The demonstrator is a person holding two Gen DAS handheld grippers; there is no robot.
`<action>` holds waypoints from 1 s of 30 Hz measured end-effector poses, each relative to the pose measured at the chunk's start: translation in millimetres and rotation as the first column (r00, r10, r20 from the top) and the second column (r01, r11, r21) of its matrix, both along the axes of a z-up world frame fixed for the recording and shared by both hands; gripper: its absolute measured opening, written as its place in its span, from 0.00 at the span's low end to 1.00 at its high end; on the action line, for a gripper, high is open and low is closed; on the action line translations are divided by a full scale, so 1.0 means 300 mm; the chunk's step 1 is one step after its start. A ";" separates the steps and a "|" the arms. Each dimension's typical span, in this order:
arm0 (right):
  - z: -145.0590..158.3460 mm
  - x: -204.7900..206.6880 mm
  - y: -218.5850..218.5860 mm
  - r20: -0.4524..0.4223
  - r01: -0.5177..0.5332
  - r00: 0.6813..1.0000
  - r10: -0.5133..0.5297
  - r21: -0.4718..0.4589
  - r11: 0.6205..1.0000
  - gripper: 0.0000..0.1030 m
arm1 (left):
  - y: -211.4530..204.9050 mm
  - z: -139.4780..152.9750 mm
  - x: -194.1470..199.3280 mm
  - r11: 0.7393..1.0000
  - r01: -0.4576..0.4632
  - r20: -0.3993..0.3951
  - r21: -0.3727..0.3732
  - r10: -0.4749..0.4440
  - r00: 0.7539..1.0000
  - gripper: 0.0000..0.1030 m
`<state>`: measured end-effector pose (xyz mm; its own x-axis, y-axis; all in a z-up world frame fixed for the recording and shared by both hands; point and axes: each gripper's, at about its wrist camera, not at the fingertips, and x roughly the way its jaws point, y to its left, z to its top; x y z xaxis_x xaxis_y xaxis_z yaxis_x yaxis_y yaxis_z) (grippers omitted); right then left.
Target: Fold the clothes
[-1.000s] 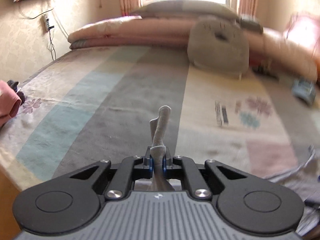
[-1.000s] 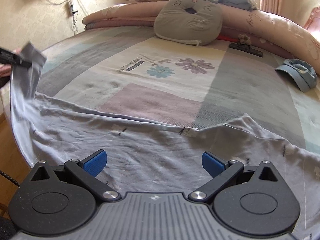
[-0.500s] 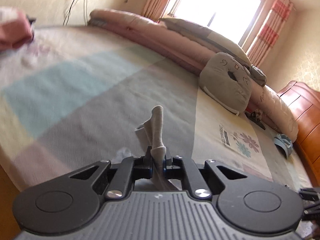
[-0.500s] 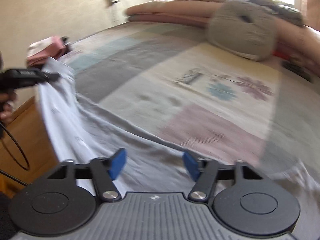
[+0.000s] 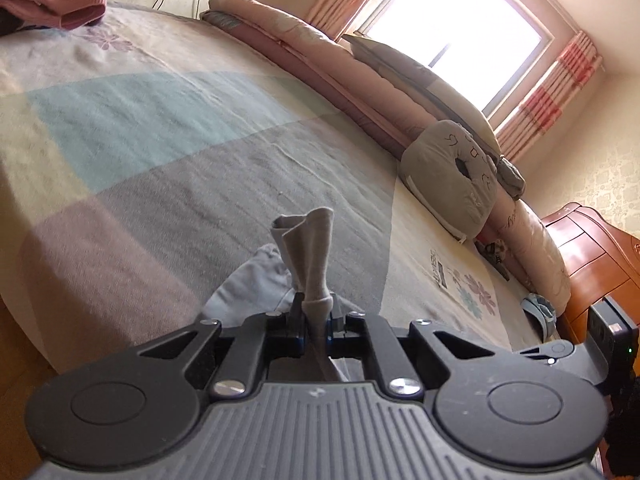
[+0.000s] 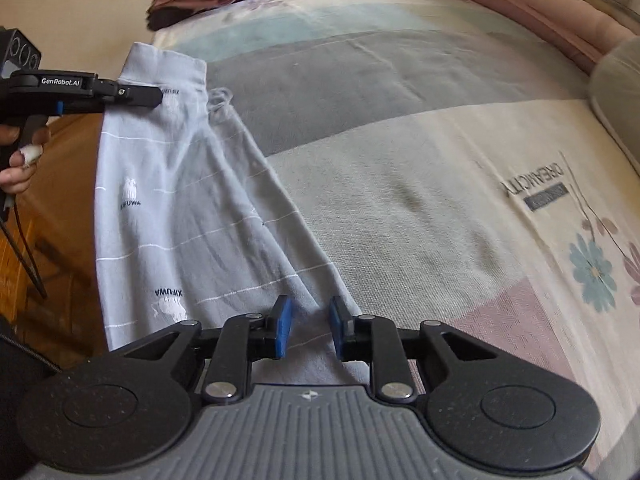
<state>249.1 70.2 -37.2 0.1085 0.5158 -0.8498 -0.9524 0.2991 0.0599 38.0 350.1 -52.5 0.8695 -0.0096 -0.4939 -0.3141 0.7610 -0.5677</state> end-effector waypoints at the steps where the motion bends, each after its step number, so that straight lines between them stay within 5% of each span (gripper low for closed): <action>1: 0.002 -0.004 0.003 0.003 -0.013 1.000 0.013 -0.009 1.000 0.25 | 0.000 0.001 -0.003 1.000 -0.002 0.004 -0.001 0.002 1.000 0.07; 4: 0.011 -0.020 0.014 0.020 -0.053 0.998 0.054 -0.039 0.998 0.07 | 0.000 0.005 -0.012 1.000 -0.008 0.017 -0.005 0.008 1.000 0.07; 11: 0.105 -0.034 -0.018 0.110 -0.013 0.994 0.015 -0.014 1.000 0.07 | -0.006 0.047 -0.009 1.000 0.014 0.110 0.013 -0.015 0.994 0.07; 18: 0.068 -0.001 -0.005 0.115 0.037 0.993 -0.032 -0.043 0.998 0.07 | 0.036 -0.116 0.019 0.996 -0.002 -0.006 -0.084 0.001 1.000 0.07; 22: 0.037 -0.004 0.006 0.119 0.038 0.992 -0.030 -0.070 0.997 0.07 | 0.039 -0.118 0.010 0.997 0.003 -0.009 -0.080 -0.004 1.000 0.07; 30: 0.037 0.014 0.008 0.132 0.057 0.990 -0.045 -0.088 0.995 0.07 | 0.105 -0.105 0.000 0.992 -0.027 0.007 -0.127 0.028 1.000 0.33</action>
